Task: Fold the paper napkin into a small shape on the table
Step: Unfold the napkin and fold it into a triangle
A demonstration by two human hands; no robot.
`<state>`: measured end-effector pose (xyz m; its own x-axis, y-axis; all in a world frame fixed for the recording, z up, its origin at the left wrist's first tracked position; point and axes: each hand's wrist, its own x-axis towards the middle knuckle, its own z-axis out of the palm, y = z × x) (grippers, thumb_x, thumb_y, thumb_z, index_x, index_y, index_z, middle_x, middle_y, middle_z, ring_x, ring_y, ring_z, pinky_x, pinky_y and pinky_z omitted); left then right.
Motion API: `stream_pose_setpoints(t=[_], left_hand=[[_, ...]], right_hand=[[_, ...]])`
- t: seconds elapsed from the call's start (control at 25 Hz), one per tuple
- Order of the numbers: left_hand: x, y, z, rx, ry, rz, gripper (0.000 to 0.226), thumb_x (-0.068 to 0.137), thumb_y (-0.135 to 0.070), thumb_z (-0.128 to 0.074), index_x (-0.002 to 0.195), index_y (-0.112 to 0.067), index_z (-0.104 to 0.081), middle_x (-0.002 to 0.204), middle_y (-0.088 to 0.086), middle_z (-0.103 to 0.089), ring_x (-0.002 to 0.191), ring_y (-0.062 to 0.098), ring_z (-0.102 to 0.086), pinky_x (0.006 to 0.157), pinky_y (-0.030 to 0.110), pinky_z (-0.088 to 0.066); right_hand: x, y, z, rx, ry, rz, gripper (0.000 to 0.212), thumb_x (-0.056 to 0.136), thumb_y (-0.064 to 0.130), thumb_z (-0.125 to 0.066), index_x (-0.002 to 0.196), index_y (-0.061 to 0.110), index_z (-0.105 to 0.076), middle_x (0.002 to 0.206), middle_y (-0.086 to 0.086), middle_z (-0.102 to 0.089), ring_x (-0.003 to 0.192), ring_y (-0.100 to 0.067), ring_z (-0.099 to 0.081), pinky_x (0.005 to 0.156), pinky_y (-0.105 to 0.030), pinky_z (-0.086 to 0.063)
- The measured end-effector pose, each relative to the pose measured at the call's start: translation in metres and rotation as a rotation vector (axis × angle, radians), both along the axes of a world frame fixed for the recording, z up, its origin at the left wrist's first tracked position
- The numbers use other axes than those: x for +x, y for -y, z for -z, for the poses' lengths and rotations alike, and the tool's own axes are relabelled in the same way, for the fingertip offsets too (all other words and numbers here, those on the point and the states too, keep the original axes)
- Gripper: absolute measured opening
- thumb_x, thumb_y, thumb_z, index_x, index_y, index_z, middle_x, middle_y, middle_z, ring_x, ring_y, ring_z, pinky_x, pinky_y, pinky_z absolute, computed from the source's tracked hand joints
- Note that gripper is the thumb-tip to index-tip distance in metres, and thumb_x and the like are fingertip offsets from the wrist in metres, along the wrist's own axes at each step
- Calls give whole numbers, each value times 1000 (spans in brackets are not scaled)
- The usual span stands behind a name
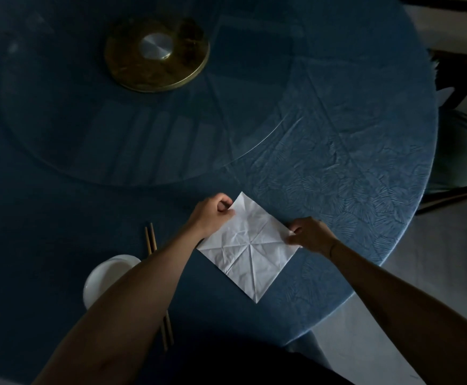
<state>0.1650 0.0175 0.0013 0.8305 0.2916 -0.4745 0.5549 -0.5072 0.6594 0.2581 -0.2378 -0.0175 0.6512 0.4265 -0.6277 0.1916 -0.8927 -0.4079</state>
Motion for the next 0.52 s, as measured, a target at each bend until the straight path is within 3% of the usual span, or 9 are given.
stream_pose_setpoints(t=[0.16, 0.28, 0.4, 0.52], left_hand=[[-24, -13, 5, -92, -179, 61, 45, 75, -21, -81, 116, -23, -63, 95, -1, -67, 88, 16, -65, 74, 24, -49], [-22, -6, 5, -135, -169, -148, 65, 72, -24, -84, 129, -23, -55, 102, 5, -68, 96, 21, -65, 90, 36, -50], [-13, 2, 6, -107, -190, -146, 40, 69, -26, -84, 105, -19, -67, 97, 2, -71, 99, 25, -66, 97, 47, -48], [-18, 5, 1, -51, -198, -32, 17, 72, -24, -80, 81, -23, -66, 82, -3, -67, 97, 31, -65, 98, 53, -45]], right_hand=[[-1, -2, 2, -28, 21, 21, 25, 79, 30, -74, 98, 14, -70, 99, -8, -70, 94, -25, -63, 72, -25, -40], [-1, -3, 2, -30, 17, 26, 26, 77, 28, -75, 101, 18, -70, 100, -7, -71, 95, -25, -64, 73, -26, -43], [-2, -4, 1, -17, 33, 40, 25, 76, 36, -75, 98, 25, -68, 99, -3, -70, 94, -23, -64, 74, -30, -48], [-3, -12, 0, -32, 78, 19, 22, 76, 40, -72, 96, 31, -67, 100, 2, -71, 95, -20, -64, 70, -29, -45]])
